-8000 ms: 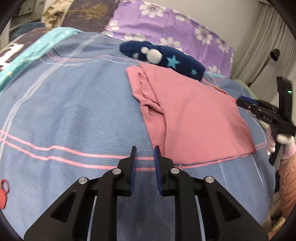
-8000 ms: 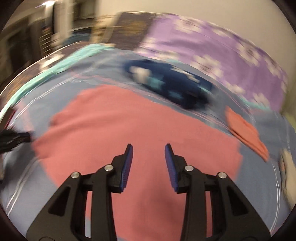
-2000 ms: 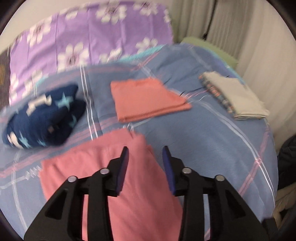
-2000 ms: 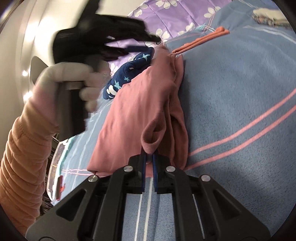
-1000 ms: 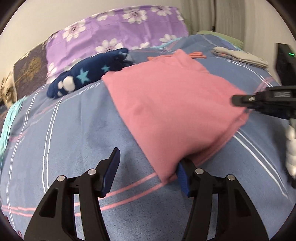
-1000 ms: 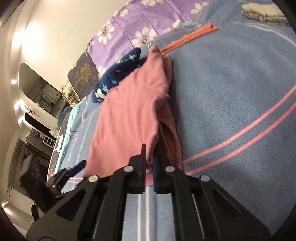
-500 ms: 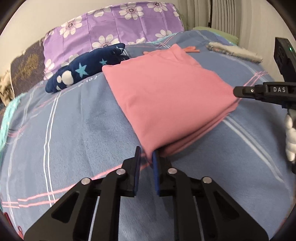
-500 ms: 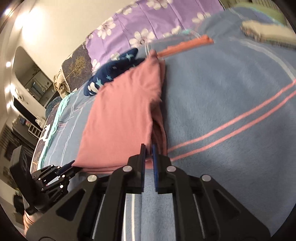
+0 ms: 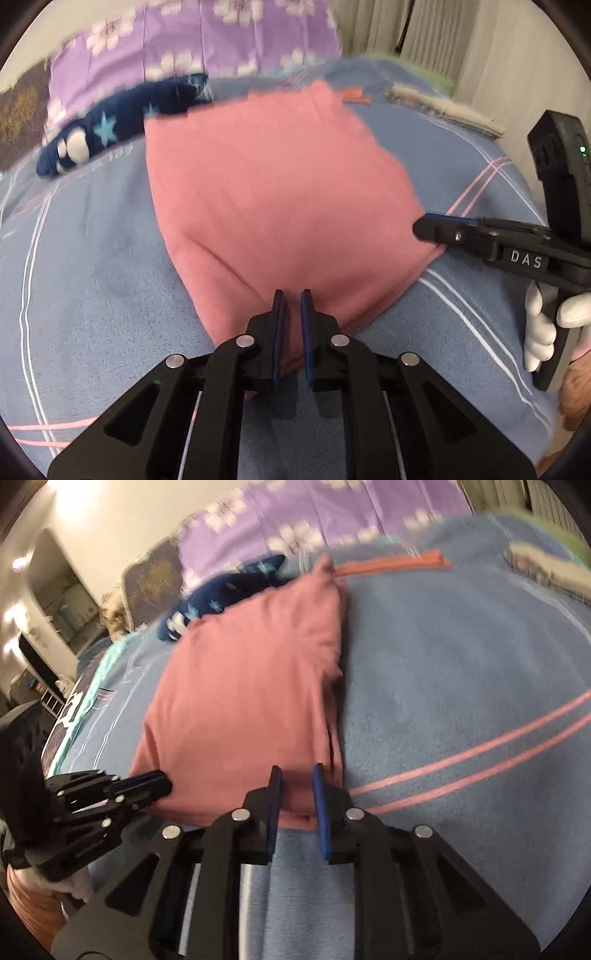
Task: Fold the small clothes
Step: 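Press the folded pink shirt edge with the left gripper to flatten it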
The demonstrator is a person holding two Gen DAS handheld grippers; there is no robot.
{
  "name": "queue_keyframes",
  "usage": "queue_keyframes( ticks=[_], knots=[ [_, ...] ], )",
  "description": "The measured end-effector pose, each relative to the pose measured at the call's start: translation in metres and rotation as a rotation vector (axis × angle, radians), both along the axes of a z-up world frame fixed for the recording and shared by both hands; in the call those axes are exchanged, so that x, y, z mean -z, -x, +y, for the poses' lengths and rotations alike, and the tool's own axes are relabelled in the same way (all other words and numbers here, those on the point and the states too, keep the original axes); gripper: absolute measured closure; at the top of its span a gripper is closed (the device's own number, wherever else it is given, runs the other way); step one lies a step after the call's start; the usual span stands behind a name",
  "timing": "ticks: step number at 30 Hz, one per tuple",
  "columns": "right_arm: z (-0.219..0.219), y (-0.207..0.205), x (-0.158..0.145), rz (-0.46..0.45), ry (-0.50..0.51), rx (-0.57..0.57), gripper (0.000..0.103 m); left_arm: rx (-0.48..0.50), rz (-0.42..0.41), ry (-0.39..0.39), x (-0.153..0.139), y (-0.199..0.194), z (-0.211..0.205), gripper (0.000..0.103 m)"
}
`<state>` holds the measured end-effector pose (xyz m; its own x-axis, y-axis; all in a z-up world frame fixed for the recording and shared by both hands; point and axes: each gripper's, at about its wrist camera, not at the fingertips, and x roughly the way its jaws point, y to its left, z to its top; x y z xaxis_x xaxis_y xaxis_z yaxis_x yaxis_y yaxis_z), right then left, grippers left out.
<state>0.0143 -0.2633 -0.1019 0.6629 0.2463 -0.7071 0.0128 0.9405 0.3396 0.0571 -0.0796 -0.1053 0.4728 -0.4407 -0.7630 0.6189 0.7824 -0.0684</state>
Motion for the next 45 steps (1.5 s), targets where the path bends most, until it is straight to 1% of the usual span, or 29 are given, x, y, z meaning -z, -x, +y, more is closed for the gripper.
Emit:
queue_keyframes(
  ticks=[3,4,6,8,10,11,15,17,18,20,21,22,24,25,26,27,28,29,30,32,33,35,36,38,42,44,45],
  knots=[
    [0.009,0.003,-0.008,0.01,0.089,-0.03,0.084,0.005,0.029,0.042,-0.001,-0.001,0.008,0.092],
    [0.01,0.002,-0.01,0.016,0.101,-0.035,0.081,0.005,0.043,0.063,-0.001,-0.001,0.01,0.092],
    [0.005,0.001,-0.019,0.017,0.075,-0.032,0.077,0.007,0.053,0.082,0.0,-0.002,0.012,0.092],
    [-0.003,-0.004,-0.036,-0.022,0.05,-0.023,0.074,0.008,0.051,0.093,0.002,-0.002,0.012,0.091],
    [-0.01,-0.012,-0.05,-0.053,0.082,0.0,0.066,0.008,0.043,0.096,0.001,-0.001,0.012,0.091],
    [-0.014,-0.023,-0.057,-0.066,0.096,0.011,0.066,0.008,0.039,0.096,0.001,-0.001,0.011,0.091],
    [-0.027,-0.071,-0.065,-0.049,0.061,0.022,0.066,0.009,0.026,0.095,0.001,0.002,0.013,0.091],
    [-0.023,-0.095,-0.07,-0.062,0.072,0.031,0.073,0.01,0.027,0.101,0.001,0.001,0.014,0.091],
    [-0.02,-0.101,-0.072,-0.074,0.07,0.02,0.078,0.011,0.03,0.106,0.001,0.002,0.015,0.091],
    [-0.005,-0.116,-0.077,-0.106,0.053,-0.054,0.079,0.012,0.04,0.119,0.001,0.001,0.017,0.091],
    [0.005,-0.125,-0.077,-0.102,0.077,-0.078,0.079,0.012,0.044,0.124,0.001,0.0,0.018,0.091],
    [0.012,-0.132,-0.073,-0.09,0.118,-0.072,0.08,0.013,0.049,0.131,0.001,0.0,0.019,0.091],
    [0.016,-0.152,-0.056,-0.042,0.258,-0.01,0.081,0.014,0.054,0.137,0.001,0.0,0.02,0.091],
    [0.014,-0.164,-0.041,-0.005,0.344,0.036,0.078,0.015,0.051,0.135,0.001,0.0,0.02,0.091],
    [0.005,-0.177,-0.019,0.042,0.399,0.07,0.073,0.016,0.047,0.132,0.0,0.0,0.019,0.091],
    [-0.002,-0.179,-0.009,0.029,0.356,0.067,0.073,0.017,0.042,0.126,0.0,0.001,0.018,0.091],
    [-0.012,-0.177,-0.006,0.005,0.298,0.075,0.073,0.017,0.035,0.117,0.0,0.002,0.017,0.091],
    [-0.016,-0.175,-0.009,0.007,0.269,0.082,0.073,0.016,0.03,0.112,-0.001,0.003,0.016,0.091],
    [-0.015,-0.174,-0.011,0.008,0.276,0.084,0.073,0.016,0.026,0.108,-0.001,0.004,0.016,0.091],
    [-0.006,-0.169,-0.016,-0.006,0.344,0.076,0.073,0.016,0.023,0.102,-0.001,0.005,0.015,0.091],
    [-0.004,-0.165,-0.02,-0.014,0.36,0.075,0.073,0.016,0.023,0.102,-0.001,0.005,0.015,0.091],
    [-0.004,-0.156,-0.028,-0.025,0.348,0.078,0.073,0.015,0.024,0.105,-0.001,0.005,0.015,0.091],
    [-0.004,-0.148,-0.035,-0.036,0.312,0.069,0.074,0.016,0.025,0.106,-0.001,0.004,0.015,0.091],
    [-0.004,-0.128,-0.045,-0.062,0.246,0.032,0.074,0.016,0.026,0.106,-0.001,0.003,0.015,0.091],
    [0.013,-0.081,-0.054,-0.099,0.192,-0.08,0.074,0.016,0.026,0.106,-0.002,0.004,0.015,0.091],
    [0.02,-0.06,-0.047,-0.079,0.183,-0.117,0.074,0.016,0.025,0.106,-0.002,0.004,0.016,0.091],
    [0.023,-0.051,-0.038,-0.047,0.197,-0.127,0.074,0.016,0.025,0.106,-0.002,0.004,0.016,0.091]
  ],
)
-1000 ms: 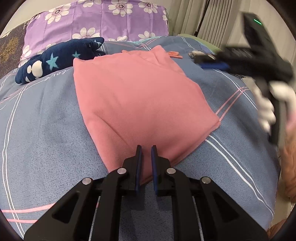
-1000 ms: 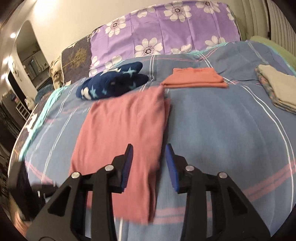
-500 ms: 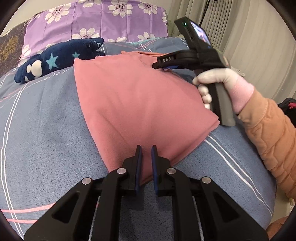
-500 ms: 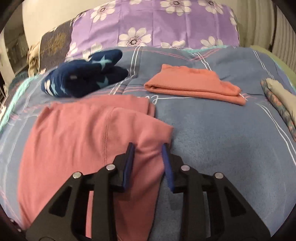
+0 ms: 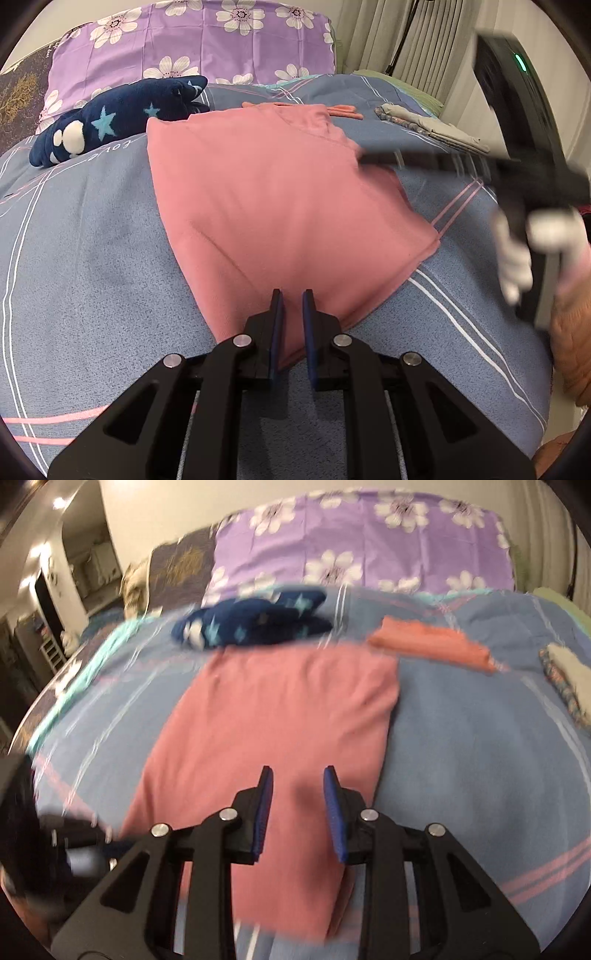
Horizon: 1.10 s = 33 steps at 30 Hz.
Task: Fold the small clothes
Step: 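Press the folded pink shirt edge with the left gripper to flatten it, then grasp the folded pink shirt with both grippers and lift it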
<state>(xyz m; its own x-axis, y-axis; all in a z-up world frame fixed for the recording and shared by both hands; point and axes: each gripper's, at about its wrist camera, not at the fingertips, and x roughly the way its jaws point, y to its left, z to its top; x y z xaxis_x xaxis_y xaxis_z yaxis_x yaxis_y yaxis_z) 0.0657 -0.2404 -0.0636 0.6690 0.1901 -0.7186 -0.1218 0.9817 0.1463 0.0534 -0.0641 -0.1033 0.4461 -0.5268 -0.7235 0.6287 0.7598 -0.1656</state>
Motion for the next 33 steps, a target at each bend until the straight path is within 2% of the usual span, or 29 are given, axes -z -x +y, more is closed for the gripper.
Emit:
queue_keyframes(
  ticks=[2,3,8,10,12,14,17,18,19,22,25,27,29,30,33],
  knots=[
    [0.003,0.008,0.02,0.044,0.042,0.012,0.074,0.0,0.0,0.0,0.0,0.0,0.0,0.091],
    [0.002,0.012,0.031,0.032,0.04,0.012,0.074,0.0,0.0,0.0,0.0,0.0,0.0,0.091],
    [0.02,0.016,0.03,0.008,0.137,0.021,0.073,-0.001,0.005,0.006,0.0,0.0,0.0,0.09],
    [0.019,0.019,0.029,-0.001,0.14,0.021,0.073,-0.003,0.003,0.011,-0.001,0.0,0.001,0.091],
    [0.014,0.021,0.028,-0.007,0.096,0.02,0.072,-0.012,-0.01,0.014,-0.006,0.003,0.003,0.091],
    [0.0,0.026,0.024,-0.029,-0.019,0.008,0.063,-0.009,-0.005,0.035,-0.014,0.006,0.007,0.091],
    [-0.019,0.045,0.009,-0.147,-0.147,0.008,0.057,-0.032,-0.03,0.054,-0.032,0.006,0.018,0.09],
    [-0.026,0.051,0.0,-0.191,-0.18,0.0,0.05,-0.046,-0.038,0.056,-0.037,0.002,0.021,0.087],
    [-0.032,0.052,-0.006,-0.202,-0.187,0.002,0.048,-0.062,-0.041,0.059,-0.041,-0.003,0.025,0.079],
    [-0.056,0.037,-0.012,-0.121,-0.234,0.011,0.048,-0.126,-0.049,0.043,-0.047,-0.028,0.031,0.058],
    [-0.073,0.017,-0.004,-0.023,-0.263,0.054,0.049,-0.153,-0.042,0.007,-0.04,-0.046,0.027,0.051],
    [-0.078,0.004,0.006,0.038,-0.272,0.064,0.049,-0.136,-0.007,0.024,-0.033,-0.054,0.025,0.048],
    [-0.081,-0.007,0.016,0.077,-0.311,0.058,0.049,-0.116,0.053,0.057,-0.021,-0.065,0.022,0.048],
    [-0.082,-0.017,0.024,0.115,-0.346,0.051,0.049,-0.11,0.079,0.072,-0.017,-0.071,0.02,0.045],
    [-0.083,-0.032,0.031,0.144,-0.382,0.04,0.049,-0.105,0.128,0.102,-0.007,-0.09,0.015,0.042]
  ],
)
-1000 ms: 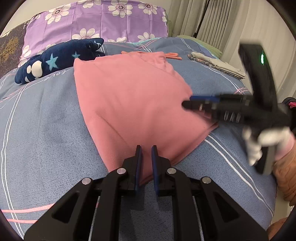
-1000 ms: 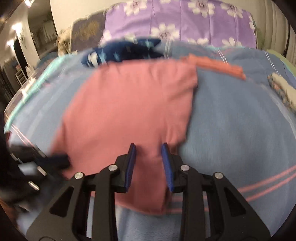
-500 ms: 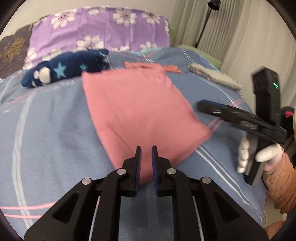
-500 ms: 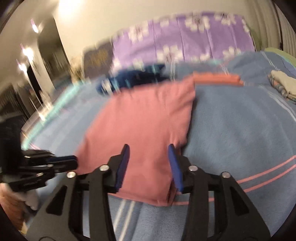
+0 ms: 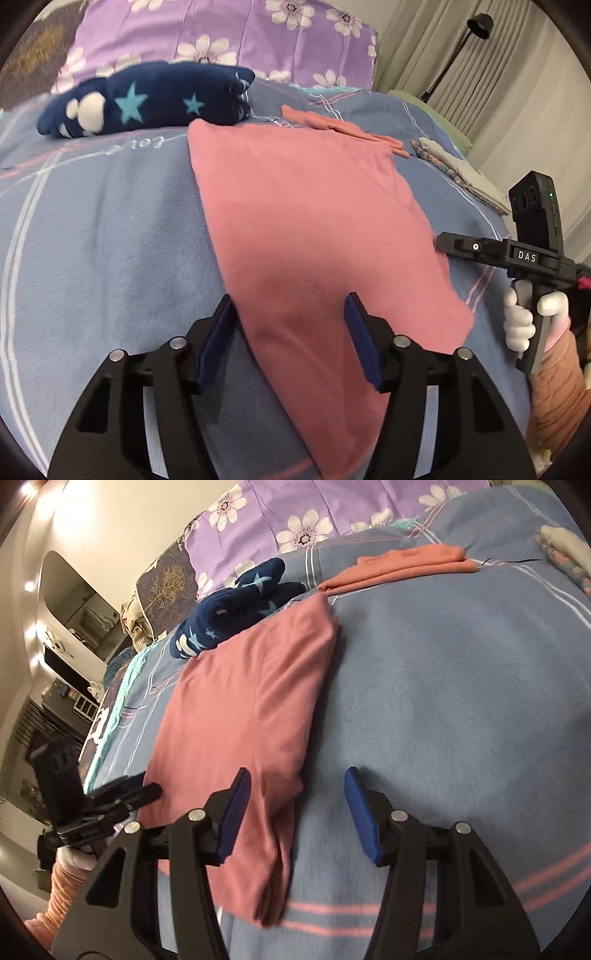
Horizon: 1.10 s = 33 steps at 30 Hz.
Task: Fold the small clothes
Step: 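Grasp the folded pink shirt with both grippers and lift it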
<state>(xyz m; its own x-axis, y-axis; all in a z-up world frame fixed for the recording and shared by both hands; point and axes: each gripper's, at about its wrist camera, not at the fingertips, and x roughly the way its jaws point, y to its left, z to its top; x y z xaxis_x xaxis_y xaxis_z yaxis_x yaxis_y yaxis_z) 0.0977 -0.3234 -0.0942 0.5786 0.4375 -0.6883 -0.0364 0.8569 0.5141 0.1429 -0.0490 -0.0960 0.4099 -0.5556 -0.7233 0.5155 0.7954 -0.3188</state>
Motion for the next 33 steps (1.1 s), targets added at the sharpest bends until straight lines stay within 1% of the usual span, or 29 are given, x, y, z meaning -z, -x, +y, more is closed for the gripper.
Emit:
queue_keyframes(
  ticks=[2,5,7,13,16,18,20,22,25,27,29,30,31,33],
  knots=[
    [0.0,-0.01,-0.002,0.011,-0.012,-0.021,0.047,0.01,0.02,0.033,0.0,-0.011,-0.003,0.041],
    [0.005,-0.03,-0.002,0.04,-0.027,-0.075,0.046,0.018,0.053,0.07,0.001,-0.026,-0.005,0.041],
    [0.007,-0.039,-0.001,0.047,-0.028,-0.09,0.046,0.022,0.07,0.092,0.003,-0.034,-0.007,0.041],
    [0.016,-0.063,0.004,0.026,-0.039,-0.104,0.046,0.031,0.127,0.176,0.008,-0.061,-0.009,0.042],
    [0.019,-0.067,0.004,0.013,-0.029,-0.119,0.046,0.047,0.134,0.196,0.009,-0.069,-0.011,0.042],
    [0.017,-0.071,0.005,0.011,-0.039,-0.125,0.048,0.054,0.129,0.192,0.01,-0.074,-0.014,0.042],
    [0.014,-0.075,0.007,0.01,-0.049,-0.123,0.052,0.052,0.122,0.185,0.011,-0.079,-0.017,0.047],
    [0.014,-0.078,0.009,0.006,-0.058,-0.118,0.057,0.043,0.113,0.17,0.012,-0.084,-0.02,0.057],
    [0.017,-0.082,0.01,-0.009,-0.054,-0.112,0.061,0.039,0.104,0.161,0.012,-0.087,-0.024,0.063],
    [0.022,-0.08,0.008,-0.02,-0.021,-0.105,0.064,0.036,0.089,0.144,0.011,-0.084,-0.023,0.067],
    [0.032,-0.075,-0.001,-0.04,0.043,-0.1,0.072,0.041,0.049,0.109,0.005,-0.078,-0.026,0.073],
    [0.036,-0.072,-0.005,-0.054,0.069,-0.1,0.08,0.047,0.006,0.082,-0.002,-0.071,-0.03,0.076],
    [0.042,-0.066,-0.013,-0.082,0.114,-0.097,0.082,0.053,-0.026,0.062,-0.007,-0.065,-0.032,0.079],
    [0.051,-0.053,-0.03,-0.144,0.187,-0.098,0.083,0.071,-0.097,0.03,-0.023,-0.053,-0.037,0.08]
  ],
)
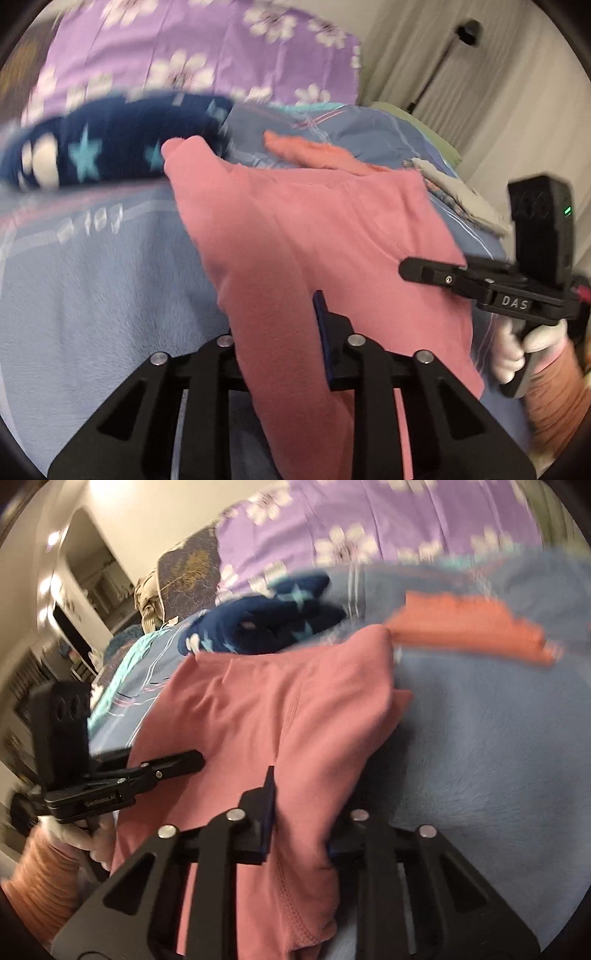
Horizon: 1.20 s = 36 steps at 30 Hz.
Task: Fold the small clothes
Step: 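Grasp the folded pink shirt with both grippers and lift it, then carry the lifted shirt with both grippers onto the folded clothes stack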
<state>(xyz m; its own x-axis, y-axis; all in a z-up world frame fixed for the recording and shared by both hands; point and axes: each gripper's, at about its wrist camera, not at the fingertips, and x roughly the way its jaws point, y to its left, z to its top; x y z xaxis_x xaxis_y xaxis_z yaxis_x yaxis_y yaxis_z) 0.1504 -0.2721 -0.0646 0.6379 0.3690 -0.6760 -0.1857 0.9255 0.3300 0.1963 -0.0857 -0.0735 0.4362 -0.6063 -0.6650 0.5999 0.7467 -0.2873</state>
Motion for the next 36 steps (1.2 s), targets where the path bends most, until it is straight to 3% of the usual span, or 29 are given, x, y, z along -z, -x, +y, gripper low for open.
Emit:
queue_keyframes(
  ticks=[5,15,23,36],
  knots=[
    [0.018,0.045,-0.046,-0.171,0.131,0.02,0.083,0.021,-0.172,-0.057,-0.049,0.037,-0.008,0.08],
    [0.005,0.129,-0.11,-0.353,0.206,0.084,0.083,0.078,-0.316,-0.037,-0.114,0.099,-0.041,0.08],
    [-0.047,0.189,-0.127,-0.385,0.216,0.195,0.083,0.184,-0.343,-0.046,-0.136,0.14,-0.105,0.08],
    [-0.158,0.261,-0.122,-0.367,0.222,0.409,0.083,0.343,-0.344,-0.104,-0.141,0.174,-0.237,0.08]
  ],
)
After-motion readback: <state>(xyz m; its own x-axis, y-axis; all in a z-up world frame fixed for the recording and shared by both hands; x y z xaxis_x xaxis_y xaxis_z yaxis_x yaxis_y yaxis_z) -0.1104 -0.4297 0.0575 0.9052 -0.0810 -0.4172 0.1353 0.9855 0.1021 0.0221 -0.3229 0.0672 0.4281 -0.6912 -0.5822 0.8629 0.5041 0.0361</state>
